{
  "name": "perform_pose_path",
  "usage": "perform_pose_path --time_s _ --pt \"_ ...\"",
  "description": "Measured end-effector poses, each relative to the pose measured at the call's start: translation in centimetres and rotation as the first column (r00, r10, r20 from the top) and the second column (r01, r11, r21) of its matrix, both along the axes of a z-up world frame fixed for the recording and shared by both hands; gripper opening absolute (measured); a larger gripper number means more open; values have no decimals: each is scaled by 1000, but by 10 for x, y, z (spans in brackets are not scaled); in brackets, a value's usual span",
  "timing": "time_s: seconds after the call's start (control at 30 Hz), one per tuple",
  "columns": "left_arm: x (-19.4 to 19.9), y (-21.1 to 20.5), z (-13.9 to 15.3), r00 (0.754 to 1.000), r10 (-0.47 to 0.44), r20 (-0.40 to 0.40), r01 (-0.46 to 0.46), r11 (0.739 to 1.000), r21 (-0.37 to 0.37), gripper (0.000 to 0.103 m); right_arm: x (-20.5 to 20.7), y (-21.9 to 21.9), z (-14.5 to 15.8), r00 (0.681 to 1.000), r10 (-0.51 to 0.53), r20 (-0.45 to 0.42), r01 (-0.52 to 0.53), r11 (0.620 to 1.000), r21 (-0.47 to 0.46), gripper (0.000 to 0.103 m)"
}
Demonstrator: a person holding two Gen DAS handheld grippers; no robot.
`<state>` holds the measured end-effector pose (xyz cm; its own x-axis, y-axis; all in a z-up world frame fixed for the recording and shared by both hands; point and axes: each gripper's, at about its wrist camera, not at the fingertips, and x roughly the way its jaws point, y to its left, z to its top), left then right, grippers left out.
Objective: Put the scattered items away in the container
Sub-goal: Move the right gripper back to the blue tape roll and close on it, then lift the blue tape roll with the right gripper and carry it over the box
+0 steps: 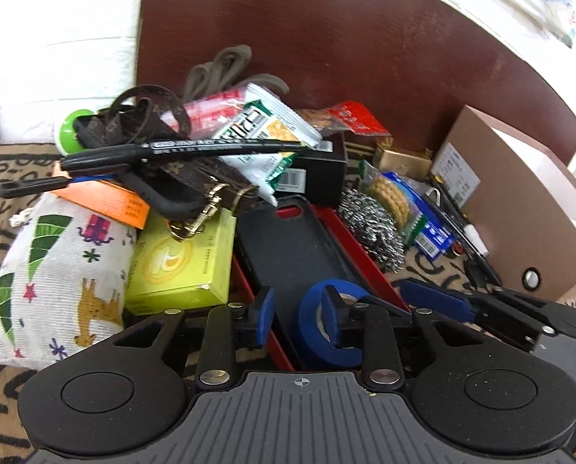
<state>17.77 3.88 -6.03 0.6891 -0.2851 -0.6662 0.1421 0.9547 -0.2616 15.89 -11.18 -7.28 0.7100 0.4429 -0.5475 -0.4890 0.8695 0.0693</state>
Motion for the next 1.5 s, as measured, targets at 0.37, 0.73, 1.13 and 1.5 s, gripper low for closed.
perform_pose_path --time_s 0.37,0.73,1.13,1.5 --pt "6 0 -6 998 -54 -23 54 999 4 32 0 9 -6 999 22 -27 -23 1000 -17 23" --pt "3 -3 -1 999 -34 -24 34 999 9 35 -3 8 0 1000 25 -17 -25 1000 -12 18" --pt "-49 -48 33 993 -113 18 112 993 36 34 -57 -39 32 999 -34 34 34 999 2 17" --pt "-99 -128 -10 944 -309 -116 311 951 -1 37 -119 -126 -5 967 -224 -123 224 974 -10 18"
